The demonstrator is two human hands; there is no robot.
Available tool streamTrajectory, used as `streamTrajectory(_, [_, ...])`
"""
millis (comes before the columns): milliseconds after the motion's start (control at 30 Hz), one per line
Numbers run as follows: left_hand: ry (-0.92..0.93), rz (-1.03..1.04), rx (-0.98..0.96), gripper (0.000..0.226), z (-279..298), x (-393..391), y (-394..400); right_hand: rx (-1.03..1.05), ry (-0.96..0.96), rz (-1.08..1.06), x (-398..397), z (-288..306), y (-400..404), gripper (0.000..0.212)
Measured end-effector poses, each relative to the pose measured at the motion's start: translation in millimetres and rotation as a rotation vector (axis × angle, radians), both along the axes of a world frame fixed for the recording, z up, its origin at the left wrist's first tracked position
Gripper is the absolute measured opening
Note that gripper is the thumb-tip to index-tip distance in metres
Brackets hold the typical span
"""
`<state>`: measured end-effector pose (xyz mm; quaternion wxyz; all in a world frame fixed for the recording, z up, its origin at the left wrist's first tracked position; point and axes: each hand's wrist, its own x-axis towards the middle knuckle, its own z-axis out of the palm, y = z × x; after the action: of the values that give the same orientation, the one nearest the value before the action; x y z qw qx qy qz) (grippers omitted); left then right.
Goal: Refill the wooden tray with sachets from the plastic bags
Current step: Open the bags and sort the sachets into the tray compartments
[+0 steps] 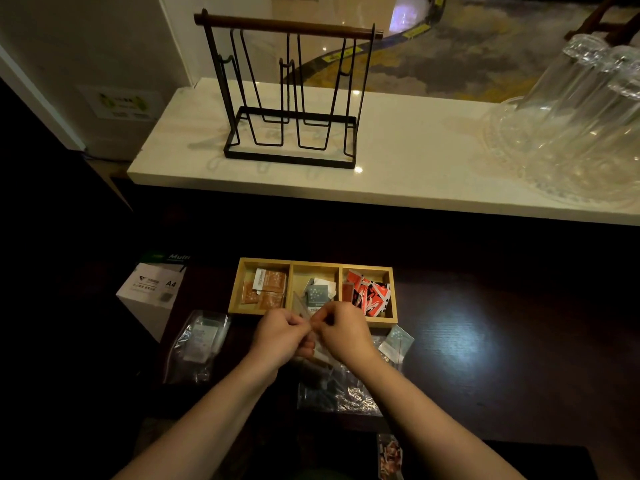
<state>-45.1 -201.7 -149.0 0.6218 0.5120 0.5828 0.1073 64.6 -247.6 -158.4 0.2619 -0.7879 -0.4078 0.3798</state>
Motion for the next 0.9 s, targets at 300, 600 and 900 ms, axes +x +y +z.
streamTrajectory(300, [-0.035, 0.02, -0.067, 0.01, 6, -14, 12, 0.004, -0.032, -0.104, 24, -4, 0, 0.014])
streamTrajectory(600, [0.397, -0.28, 0.365, 0.01, 10, -22, 20, 0.183, -0.515, 0.066, 24, 18, -7, 0.012])
streamTrajectory(900, [0.351, -0.437, 0.547, 0.022, 22, -23, 15, 0.095, -0.555, 0.15, 33, 16, -8, 0.016])
